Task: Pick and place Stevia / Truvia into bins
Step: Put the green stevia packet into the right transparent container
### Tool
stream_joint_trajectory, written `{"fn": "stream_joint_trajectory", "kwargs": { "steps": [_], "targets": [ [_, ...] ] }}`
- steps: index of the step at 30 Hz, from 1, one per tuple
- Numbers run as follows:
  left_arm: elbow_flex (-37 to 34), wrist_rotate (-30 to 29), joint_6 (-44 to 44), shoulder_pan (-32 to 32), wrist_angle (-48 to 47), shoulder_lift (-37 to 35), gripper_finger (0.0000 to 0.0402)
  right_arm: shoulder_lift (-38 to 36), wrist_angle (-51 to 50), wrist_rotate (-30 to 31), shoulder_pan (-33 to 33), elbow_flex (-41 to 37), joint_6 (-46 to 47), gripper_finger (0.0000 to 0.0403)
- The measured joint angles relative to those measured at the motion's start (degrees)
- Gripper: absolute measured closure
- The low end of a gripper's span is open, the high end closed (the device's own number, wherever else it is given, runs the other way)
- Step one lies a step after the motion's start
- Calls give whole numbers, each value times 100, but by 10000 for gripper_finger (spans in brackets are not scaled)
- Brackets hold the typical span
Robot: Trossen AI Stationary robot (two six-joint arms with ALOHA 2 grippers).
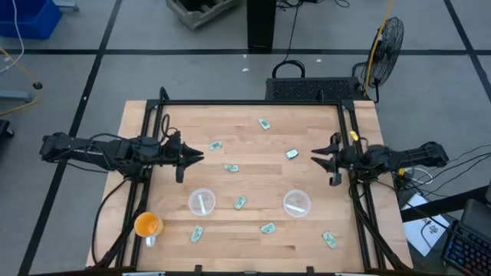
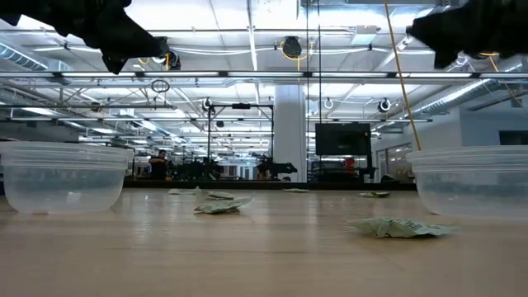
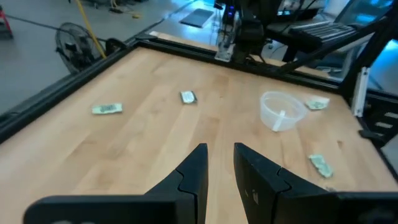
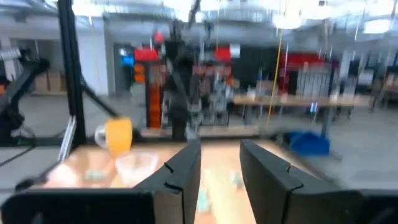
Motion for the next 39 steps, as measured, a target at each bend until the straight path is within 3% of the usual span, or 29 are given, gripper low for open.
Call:
{"fn": "stream_joint_trajectory", "kwargs": {
  "steps": [5,10,14,17,21,26,32,39],
  "targets": [
    [-2,-61,76,0,316,-11,321,1008,-99,76,-6,823,-763,298],
    [-2,-769,366,84,794,-15,321,2131,-789,1053,-161,1740,-991,298],
    [-2,-957,343,303,786,-11,321,2986,-1828,1072,-605,2235,-226,298],
    [-2,-784,145,429,783,97,321,3606,-2060,1080,-1012,2257,579,298],
    [-4,-828,107,528,821,309,321,4488,-2234,1046,-1565,2255,753,298],
    [-4,-820,154,589,829,506,321,5502,-2167,69,-2142,2257,1328,298],
    [-4,-485,372,586,832,564,321,6348,-2178,-163,-2211,2257,1039,289],
    [-4,-480,387,588,830,564,321,6778,-2131,-891,-2171,2259,845,245]
  ]
}}
